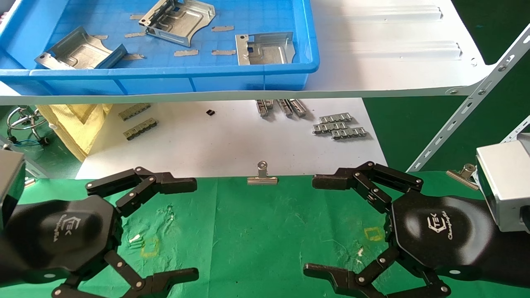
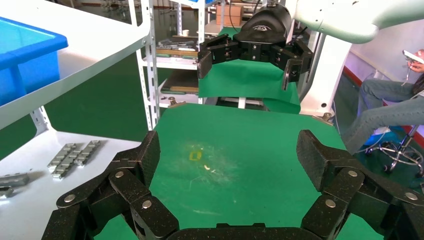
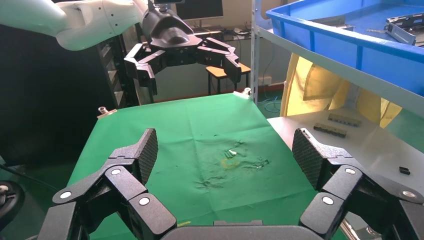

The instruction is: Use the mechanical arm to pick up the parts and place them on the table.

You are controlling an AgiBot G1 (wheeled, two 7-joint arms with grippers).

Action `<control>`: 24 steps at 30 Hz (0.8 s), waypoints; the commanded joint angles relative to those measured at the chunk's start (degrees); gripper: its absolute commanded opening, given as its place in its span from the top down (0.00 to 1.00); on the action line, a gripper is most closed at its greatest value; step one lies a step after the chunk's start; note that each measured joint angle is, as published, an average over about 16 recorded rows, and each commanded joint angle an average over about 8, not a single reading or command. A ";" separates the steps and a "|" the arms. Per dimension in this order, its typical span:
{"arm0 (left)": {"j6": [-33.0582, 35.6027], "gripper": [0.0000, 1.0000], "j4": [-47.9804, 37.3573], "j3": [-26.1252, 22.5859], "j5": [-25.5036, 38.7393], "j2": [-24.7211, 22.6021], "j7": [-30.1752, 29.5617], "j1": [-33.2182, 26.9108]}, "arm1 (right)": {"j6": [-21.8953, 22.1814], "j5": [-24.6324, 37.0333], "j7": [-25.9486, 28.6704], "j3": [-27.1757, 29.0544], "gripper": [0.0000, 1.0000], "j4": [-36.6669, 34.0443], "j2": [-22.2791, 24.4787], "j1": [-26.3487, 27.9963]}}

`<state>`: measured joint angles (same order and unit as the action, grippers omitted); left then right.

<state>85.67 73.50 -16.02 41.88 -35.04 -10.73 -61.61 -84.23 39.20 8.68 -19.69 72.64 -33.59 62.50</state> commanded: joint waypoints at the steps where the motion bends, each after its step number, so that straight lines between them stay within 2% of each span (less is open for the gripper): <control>1: 0.00 0.00 0.00 0.00 0.00 0.00 0.00 0.00 | 0.00 0.00 0.00 0.00 0.00 0.00 0.00 0.00; 24: 0.00 0.00 0.00 0.00 0.00 0.00 0.00 0.00 | 0.00 0.00 0.00 0.00 0.00 0.00 0.00 0.00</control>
<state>85.67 73.50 -16.02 41.88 -35.04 -10.73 -61.61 -84.23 39.20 8.68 -19.69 72.64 -33.59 62.50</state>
